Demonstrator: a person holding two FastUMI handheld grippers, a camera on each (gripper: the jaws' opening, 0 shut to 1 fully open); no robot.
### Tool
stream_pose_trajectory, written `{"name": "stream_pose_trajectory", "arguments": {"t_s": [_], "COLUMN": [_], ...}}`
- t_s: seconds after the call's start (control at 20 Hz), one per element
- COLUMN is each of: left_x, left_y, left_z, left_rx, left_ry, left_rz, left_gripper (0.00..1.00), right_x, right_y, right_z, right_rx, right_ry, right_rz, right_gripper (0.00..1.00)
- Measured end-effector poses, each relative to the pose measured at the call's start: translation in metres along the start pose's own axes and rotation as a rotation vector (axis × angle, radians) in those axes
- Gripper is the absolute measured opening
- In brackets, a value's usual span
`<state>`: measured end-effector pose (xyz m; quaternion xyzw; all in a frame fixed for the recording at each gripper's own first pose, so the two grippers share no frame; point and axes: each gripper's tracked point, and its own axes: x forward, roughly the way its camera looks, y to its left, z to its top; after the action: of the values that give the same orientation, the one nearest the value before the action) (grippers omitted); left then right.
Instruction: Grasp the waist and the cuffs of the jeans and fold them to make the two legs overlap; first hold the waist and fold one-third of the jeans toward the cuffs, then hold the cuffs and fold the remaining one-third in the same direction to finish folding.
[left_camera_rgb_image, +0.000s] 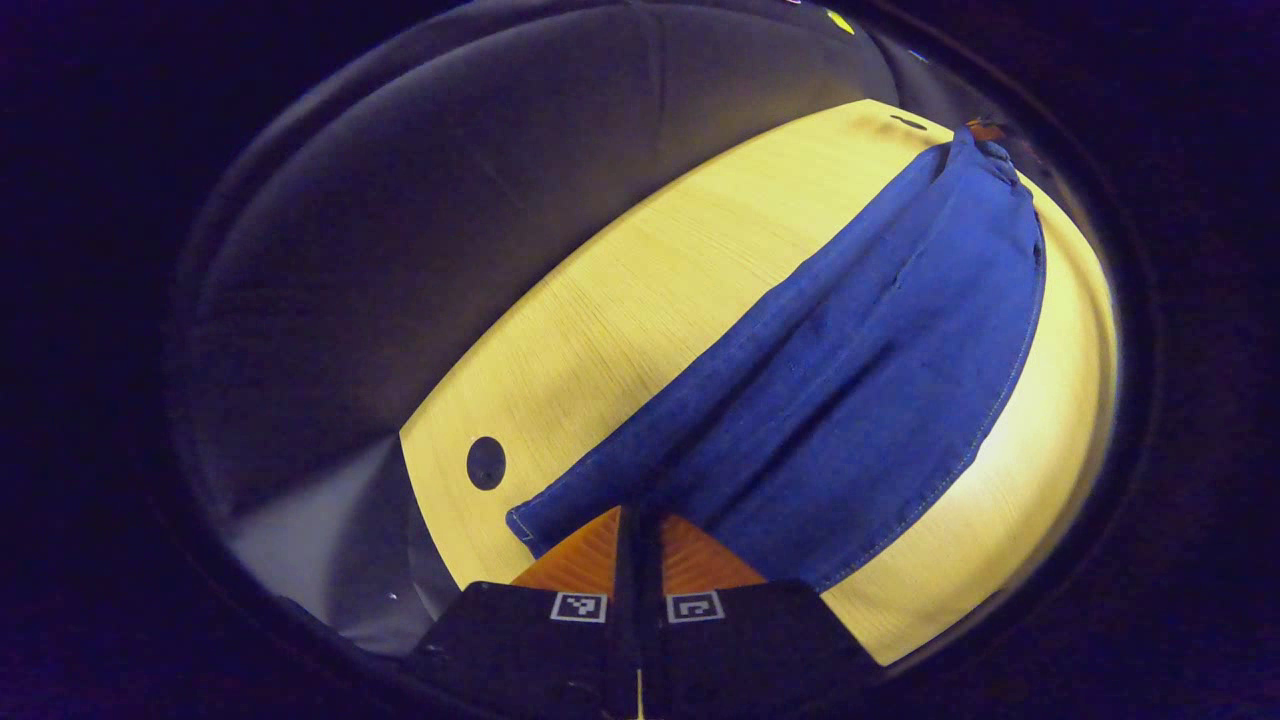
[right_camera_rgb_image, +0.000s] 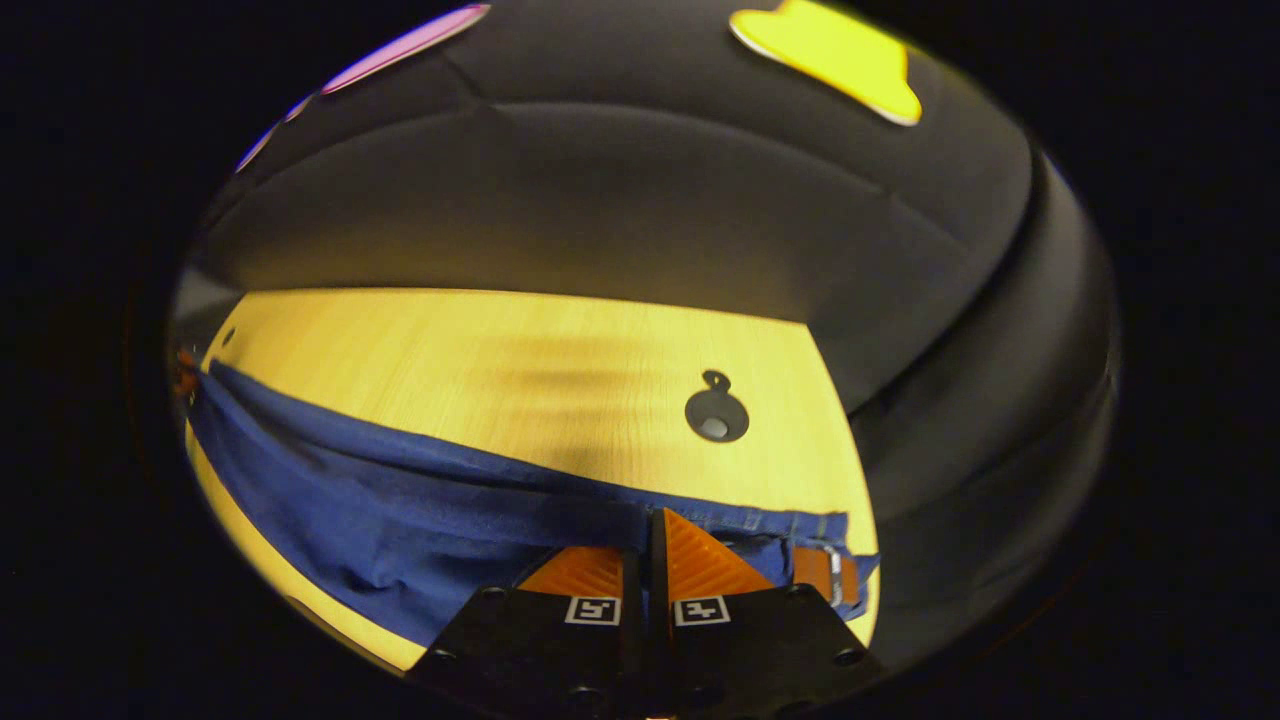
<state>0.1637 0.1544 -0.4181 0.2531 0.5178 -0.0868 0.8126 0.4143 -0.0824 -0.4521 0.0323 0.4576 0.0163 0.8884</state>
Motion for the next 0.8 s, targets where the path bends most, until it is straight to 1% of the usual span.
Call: {"name": "stream_pose_trajectory", "arguments": {"t_s": [0.05, 0.1, 0.15, 0.25, 0.3, 0.35, 0.4, 0.45, 0.55, 0.65, 0.7, 0.75, 0.8], "left_x": [0.004, 0.004, 0.009, 0.005, 0.001, -0.004, -0.009, -0.021, -0.047, -0.069, -0.082, -0.086, -0.098], "left_y": [-0.006, -0.007, -0.004, 0.005, 0.012, 0.018, 0.027, 0.031, 0.036, 0.034, 0.031, 0.030, 0.029], "left_z": [-0.001, 0.001, 0.002, 0.007, 0.017, 0.028, 0.038, 0.046, 0.059, 0.066, 0.070, 0.072, 0.074], "left_rx": [-0.005, -0.008, -0.013, -0.033, -0.054, -0.079, -0.123, -0.172, -0.267, -0.363, -0.422, -0.476, -0.525], "left_ry": [0.005, 0.002, -0.006, -0.051, -0.113, -0.180, -0.256, -0.320, -0.419, -0.478, -0.522, -0.562, -0.603], "left_rz": [-0.017, -0.017, -0.006, 0.035, 0.065, 0.099, 0.143, 0.173, 0.234, 0.250, 0.234, 0.198, 0.183], "left_gripper": [0.22, 0.26, 0.45, 0.84, 0.86, 0.94, 0.98, 0.97, 0.97, 0.97, 0.97, 0.97, 0.97], "right_x": [0.008, 0.013, 0.010, 0.001, -0.004, -0.012, -0.021, -0.037, -0.075, -0.107, -0.122, -0.135, -0.145], "right_y": [0.000, 0.002, 0.008, 0.009, 0.008, 0.007, 0.006, 0.005, -0.002, -0.022, -0.033, -0.044, -0.053], "right_z": [-0.001, 0.000, 0.006, 0.018, 0.023, 0.030, 0.037, 0.051, 0.077, 0.093, 0.096, 0.095, 0.092], "right_rx": [0.037, 0.078, 0.120, 0.162, 0.170, 0.171, 0.164, 0.163, 0.203, 0.259, 0.282, 0.306, 0.334], "right_ry": [0.010, 0.008, -0.001, -0.034, -0.050, -0.072, -0.104, -0.150, -0.235, -0.298, -0.319, -0.328, -0.335], "right_rz": [0.002, 0.018, 0.039, 0.048, 0.050, 0.056, 0.075, 0.099, 0.126, 0.114, 0.098, 0.083, 0.068], "right_gripper": [0.09, 0.11, 0.26, 0.54, 0.67, 0.80, 0.82, 0.85, 0.99, 0.99, 0.99, 0.98, 0.98]}}
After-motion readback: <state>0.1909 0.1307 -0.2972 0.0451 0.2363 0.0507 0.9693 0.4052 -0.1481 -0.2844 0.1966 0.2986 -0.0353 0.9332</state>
